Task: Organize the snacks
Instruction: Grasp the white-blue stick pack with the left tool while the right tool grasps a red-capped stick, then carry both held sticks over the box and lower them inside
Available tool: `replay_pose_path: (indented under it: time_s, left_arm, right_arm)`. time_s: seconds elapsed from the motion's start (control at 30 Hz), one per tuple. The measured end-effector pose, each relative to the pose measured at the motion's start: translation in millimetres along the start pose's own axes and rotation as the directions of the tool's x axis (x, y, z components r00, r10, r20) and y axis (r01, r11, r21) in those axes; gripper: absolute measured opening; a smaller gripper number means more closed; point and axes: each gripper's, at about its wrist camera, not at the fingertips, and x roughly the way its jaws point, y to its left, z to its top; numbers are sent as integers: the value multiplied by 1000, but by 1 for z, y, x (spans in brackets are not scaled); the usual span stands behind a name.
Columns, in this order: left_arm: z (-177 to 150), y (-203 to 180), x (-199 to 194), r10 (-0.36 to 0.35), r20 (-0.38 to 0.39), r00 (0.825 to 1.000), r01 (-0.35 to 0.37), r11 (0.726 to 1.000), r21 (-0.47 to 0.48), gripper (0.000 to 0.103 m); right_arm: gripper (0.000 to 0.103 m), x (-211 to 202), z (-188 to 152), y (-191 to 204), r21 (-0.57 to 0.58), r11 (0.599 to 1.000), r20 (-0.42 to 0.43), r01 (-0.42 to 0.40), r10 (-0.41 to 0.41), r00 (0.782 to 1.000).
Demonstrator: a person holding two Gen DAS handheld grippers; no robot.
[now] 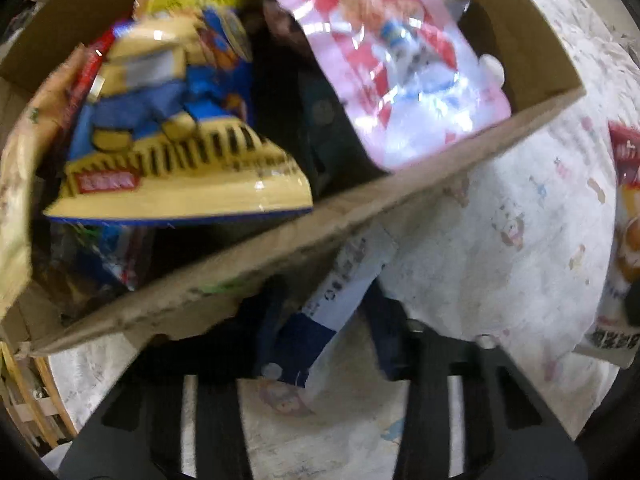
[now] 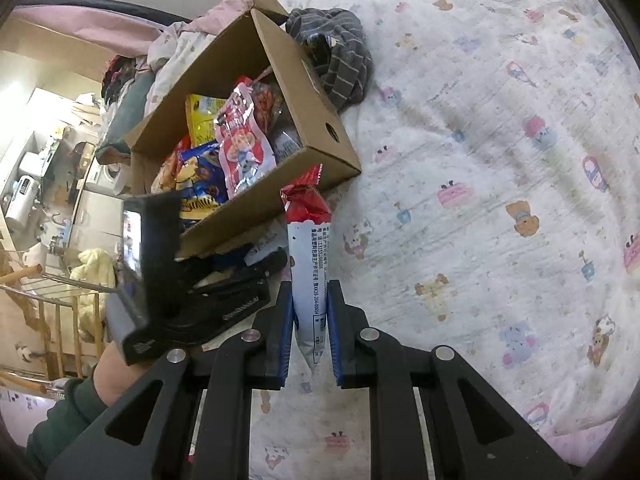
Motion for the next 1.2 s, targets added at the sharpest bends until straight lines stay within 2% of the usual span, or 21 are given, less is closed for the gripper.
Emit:
replay_pose_path:
  time_s: [0.03, 0.1, 0.37, 0.57, 0.67, 0.73, 0.97, 1.13, 1.2]
  left_arm:
    - [0, -2, 0, -2, 2, 1000, 2, 1000, 5, 19]
    - [-3, -7, -4, 2, 8, 1000, -3, 1000, 25, 15]
    - [-24, -11, -23, -62, -9, 998, 62, 998, -3, 15]
    - [-44, -9, -30, -52, -17, 998, 51, 998, -47, 15]
    - [-61, 1, -38, -48, -7, 999, 47, 993, -109, 15]
    - [-67, 6, -49, -61, 12, 998, 62, 987, -148, 15]
    - [-89, 16, -97, -32, 115, 993, 55, 977, -205, 15]
    - [-107, 50, -128, -32, 161, 986, 75, 960, -269, 15]
    - [-92, 66, -139, -21, 192, 981, 76, 957, -280, 15]
  right_arm:
    - [17, 1, 1, 1, 2, 1000, 1, -4, 4, 1000]
    - [17, 3, 2, 3, 3, 1000, 2, -9, 9, 1000]
    - [17, 5, 6, 14, -14, 1000, 20, -25, 25, 999]
    - [17, 11, 2, 13, -20, 1000, -1, -13, 13, 1000]
    - [17, 12, 0, 15, -31, 999, -8, -9, 9, 1000]
    - [17, 13, -2, 20, -51, 999, -14, -17, 16, 1000]
    - [17, 18, -13, 52, -154, 988, -27, -29, 25, 999]
    - [17, 15, -12, 72, -210, 976, -20, -53, 49, 999]
    - [17, 12, -10, 78, -220, 974, -13, -60, 58, 998]
